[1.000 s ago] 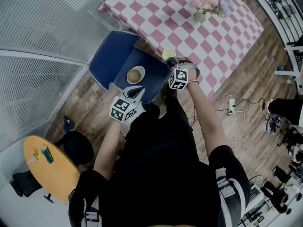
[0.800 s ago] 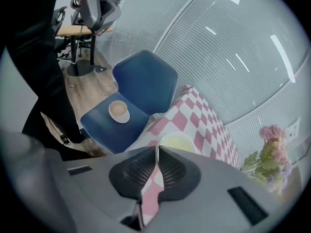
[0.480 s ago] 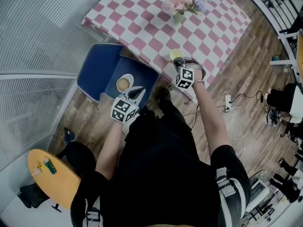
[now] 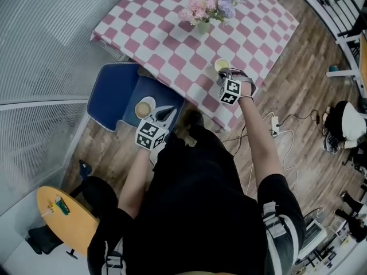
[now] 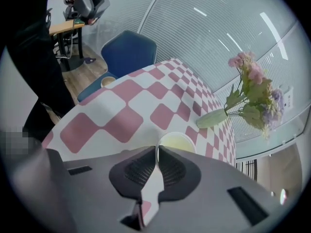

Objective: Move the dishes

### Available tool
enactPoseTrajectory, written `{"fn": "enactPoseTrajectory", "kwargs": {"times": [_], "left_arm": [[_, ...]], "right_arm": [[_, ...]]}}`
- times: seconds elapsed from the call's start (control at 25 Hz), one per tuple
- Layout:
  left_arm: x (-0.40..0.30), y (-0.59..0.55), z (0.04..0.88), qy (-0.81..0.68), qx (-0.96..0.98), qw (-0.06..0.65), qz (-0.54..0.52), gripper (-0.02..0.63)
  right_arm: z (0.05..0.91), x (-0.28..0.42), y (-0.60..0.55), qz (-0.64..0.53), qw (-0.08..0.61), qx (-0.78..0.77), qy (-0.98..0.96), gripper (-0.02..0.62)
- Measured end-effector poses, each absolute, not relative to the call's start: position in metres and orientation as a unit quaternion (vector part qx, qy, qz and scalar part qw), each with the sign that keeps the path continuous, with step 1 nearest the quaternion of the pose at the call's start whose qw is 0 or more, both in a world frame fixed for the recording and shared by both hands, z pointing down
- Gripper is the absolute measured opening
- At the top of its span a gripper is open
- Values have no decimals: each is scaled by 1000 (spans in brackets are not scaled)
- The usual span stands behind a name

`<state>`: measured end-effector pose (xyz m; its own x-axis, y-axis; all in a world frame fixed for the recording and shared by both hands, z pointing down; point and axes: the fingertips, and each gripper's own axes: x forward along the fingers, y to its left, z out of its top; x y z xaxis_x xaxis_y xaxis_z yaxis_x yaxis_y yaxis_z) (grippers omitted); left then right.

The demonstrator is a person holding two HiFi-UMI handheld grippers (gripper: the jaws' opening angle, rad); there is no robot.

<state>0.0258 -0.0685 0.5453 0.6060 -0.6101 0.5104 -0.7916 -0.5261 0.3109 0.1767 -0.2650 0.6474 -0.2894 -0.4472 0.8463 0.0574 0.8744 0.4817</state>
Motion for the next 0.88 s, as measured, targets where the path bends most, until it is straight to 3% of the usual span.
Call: {"fn": "enactPoseTrajectory", "kwargs": {"times": [0.88], "left_arm": [[72,-116,546,-421,848,266,182,23]], "right_arm": [[656,222,-323,-192,584,114,-781,41]]}}
